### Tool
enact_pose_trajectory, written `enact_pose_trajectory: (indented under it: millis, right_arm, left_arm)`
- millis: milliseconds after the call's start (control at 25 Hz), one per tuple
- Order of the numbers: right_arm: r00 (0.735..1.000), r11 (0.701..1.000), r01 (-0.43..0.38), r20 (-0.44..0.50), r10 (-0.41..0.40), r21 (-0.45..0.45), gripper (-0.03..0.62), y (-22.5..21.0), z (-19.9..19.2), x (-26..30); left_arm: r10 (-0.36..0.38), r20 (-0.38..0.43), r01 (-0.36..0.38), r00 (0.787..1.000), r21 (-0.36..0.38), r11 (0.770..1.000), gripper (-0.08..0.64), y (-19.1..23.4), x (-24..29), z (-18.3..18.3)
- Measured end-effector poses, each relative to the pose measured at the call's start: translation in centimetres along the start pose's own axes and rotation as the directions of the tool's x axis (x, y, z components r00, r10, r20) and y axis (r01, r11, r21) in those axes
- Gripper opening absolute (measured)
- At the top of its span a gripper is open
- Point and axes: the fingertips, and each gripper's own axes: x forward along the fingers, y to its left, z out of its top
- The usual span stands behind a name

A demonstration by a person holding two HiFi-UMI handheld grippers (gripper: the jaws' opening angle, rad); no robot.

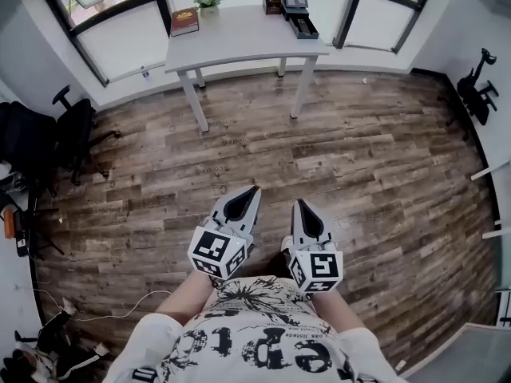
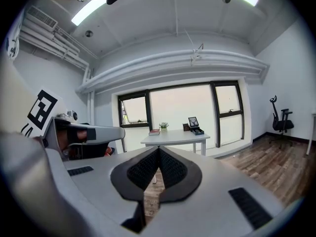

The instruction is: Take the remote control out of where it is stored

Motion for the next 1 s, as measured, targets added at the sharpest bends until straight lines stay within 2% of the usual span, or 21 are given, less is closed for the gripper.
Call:
enact_pose_trajectory:
  millis: [320,520,680,800,1000]
  right_arm:
    - [0.999,1.000,-0.008,0.039,0.008,-0.024,0.002,-12.7,4.3,6.1]
    - [0.999,1.000,0.009,0.034,-0.009,0.008,0.002,-19.9,5.4,8.6]
    - [0.999,1.000,0.010,0.039,-0.011,0.028,0.002,-24.0,7.0,9.8]
    - [0.999,0.999,0.039,0.036,-0.040,0.023,0.002,-26.7,7.2,11.4]
    - [0.996,0.997,0.083,0.011,-0.083,0.011,0.002,-28.5,6.1,15.2]
  left_arm:
    - [0.016,0.032,-0.018,0.999,0.068,0.998,0.008,-2.2,12.8,3.6]
    - [0.024,0.050,-0.025,0.998,0.030,0.999,0.008,-2.9,19.9,4.1]
    - [0.028,0.039,-0.028,0.999,-0.024,0.999,0.008,-3.4,24.3,4.1]
    - [-0.001,0.030,0.001,1.000,-0.015,1.000,0.008,-3.5,27.1,4.5]
    - [-0.007,0.008,0.007,1.000,0.008,1.000,0.008,-0.1,31.2,4.6]
